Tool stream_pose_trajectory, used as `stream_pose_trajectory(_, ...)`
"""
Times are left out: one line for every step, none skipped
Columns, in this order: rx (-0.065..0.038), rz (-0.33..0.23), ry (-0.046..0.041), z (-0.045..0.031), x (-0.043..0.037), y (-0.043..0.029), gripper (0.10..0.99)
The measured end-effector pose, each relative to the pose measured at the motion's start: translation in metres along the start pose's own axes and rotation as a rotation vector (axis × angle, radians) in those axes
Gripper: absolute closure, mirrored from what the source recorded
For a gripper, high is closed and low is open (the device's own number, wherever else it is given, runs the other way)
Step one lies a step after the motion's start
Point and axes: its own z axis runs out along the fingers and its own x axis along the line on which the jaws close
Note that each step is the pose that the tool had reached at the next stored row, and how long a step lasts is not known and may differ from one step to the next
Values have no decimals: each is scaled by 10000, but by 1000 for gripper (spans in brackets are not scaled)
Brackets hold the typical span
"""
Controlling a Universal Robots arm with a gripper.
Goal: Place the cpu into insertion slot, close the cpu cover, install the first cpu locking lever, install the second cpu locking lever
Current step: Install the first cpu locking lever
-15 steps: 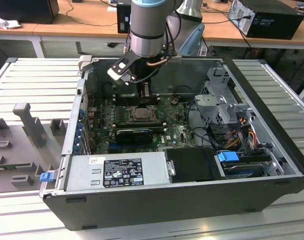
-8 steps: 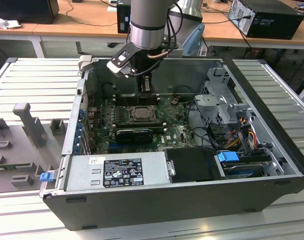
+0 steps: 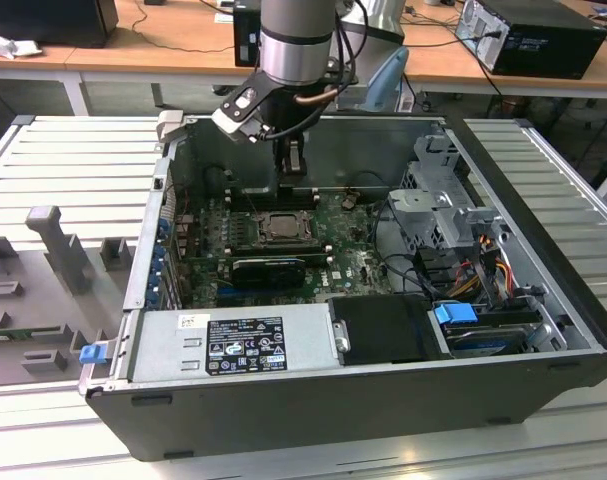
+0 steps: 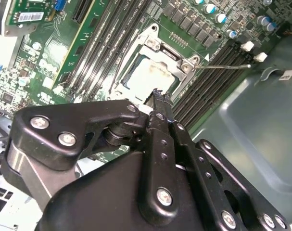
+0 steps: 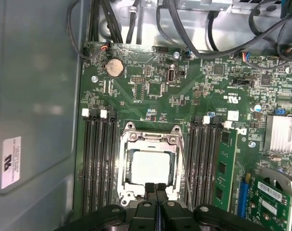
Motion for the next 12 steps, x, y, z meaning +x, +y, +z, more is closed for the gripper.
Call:
stream_pose_trajectory(0,0,0,-30,0,-1,980)
stream_pose_trajectory(-1,0,0,-53,0,-1,980)
stream_pose_trajectory(0,0,1,-77,0,-1,980)
stream_pose_trajectory(0,0,-1,-117,0,-2,980)
stream_pose_trajectory(0,0,0,-131,0,-3,980)
stream_pose_trajectory(-1,0,0,-136,0,-3,980)
stream_pose_trajectory(-2,0,1,-136,0,-3,980)
stream_pose_trajectory(-1,-18,2,-136,0,-3,980)
stream_pose_trajectory(0,-197,-3,-136,0,-2,980)
stream_pose_trajectory(0,-382,-7,-135,0,-2,980)
stream_pose_trajectory(0,-561,-11,-135,0,-2,980)
stream_pose_trajectory(1,-839,-18,-134,0,-2,980)
